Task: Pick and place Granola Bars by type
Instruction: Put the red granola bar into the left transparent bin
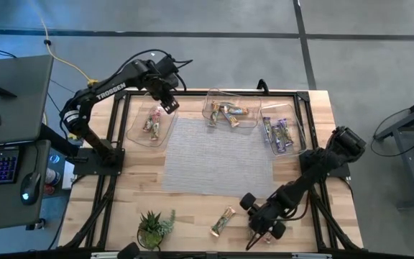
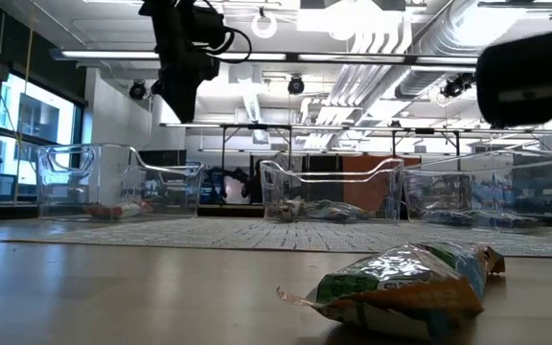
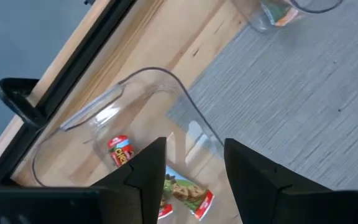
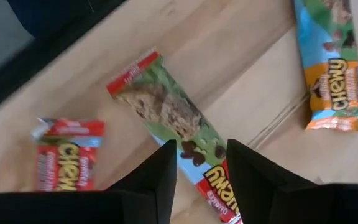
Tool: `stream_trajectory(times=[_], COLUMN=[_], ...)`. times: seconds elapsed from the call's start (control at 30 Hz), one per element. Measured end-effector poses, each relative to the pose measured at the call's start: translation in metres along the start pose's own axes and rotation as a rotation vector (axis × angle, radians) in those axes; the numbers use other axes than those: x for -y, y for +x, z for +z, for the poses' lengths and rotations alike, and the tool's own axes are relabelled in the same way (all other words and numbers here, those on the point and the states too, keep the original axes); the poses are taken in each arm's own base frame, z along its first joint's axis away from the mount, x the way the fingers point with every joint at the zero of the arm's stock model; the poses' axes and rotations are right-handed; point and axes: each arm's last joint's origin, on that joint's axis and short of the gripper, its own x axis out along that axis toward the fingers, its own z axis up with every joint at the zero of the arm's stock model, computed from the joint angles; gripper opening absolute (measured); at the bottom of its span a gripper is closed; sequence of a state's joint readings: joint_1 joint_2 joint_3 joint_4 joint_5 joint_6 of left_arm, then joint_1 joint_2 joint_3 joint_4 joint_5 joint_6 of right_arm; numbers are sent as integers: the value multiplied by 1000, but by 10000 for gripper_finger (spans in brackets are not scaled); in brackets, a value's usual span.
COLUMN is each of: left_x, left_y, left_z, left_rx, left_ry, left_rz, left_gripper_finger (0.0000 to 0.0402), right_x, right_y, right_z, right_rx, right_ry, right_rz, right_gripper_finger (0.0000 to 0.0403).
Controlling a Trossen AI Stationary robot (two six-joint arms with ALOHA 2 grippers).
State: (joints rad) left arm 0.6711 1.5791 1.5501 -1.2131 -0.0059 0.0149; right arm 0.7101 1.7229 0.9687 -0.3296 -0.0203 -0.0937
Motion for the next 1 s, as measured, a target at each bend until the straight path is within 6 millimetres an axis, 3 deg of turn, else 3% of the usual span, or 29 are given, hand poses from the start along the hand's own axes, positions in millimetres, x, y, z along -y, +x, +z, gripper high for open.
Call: stream_trajectory(times=[0.2,0.37,0.5,0.7,1.0], left_x=[3,3,3,3,4], left_y=[0,0,0,0,0], left_z=[1,2,5,5,6], left_rx=[8,19,48,55,61], left_ry=[13,13,12,13,13], left_rz=[0,-2,-6,-4,-21], left_gripper_finger=[156,156,156,156,156], right_x=[-1,4,20,45,77], right_y=[11,17,18,16,11], right_z=[-16,-25,-24,-28,-34], right_rx=[36,71,133,168,188], right_ry=[-91,-174,-71,250,320], right_rz=[-19,-148,-221,-185,-290], right_gripper_finger=[124,124,124,124,124])
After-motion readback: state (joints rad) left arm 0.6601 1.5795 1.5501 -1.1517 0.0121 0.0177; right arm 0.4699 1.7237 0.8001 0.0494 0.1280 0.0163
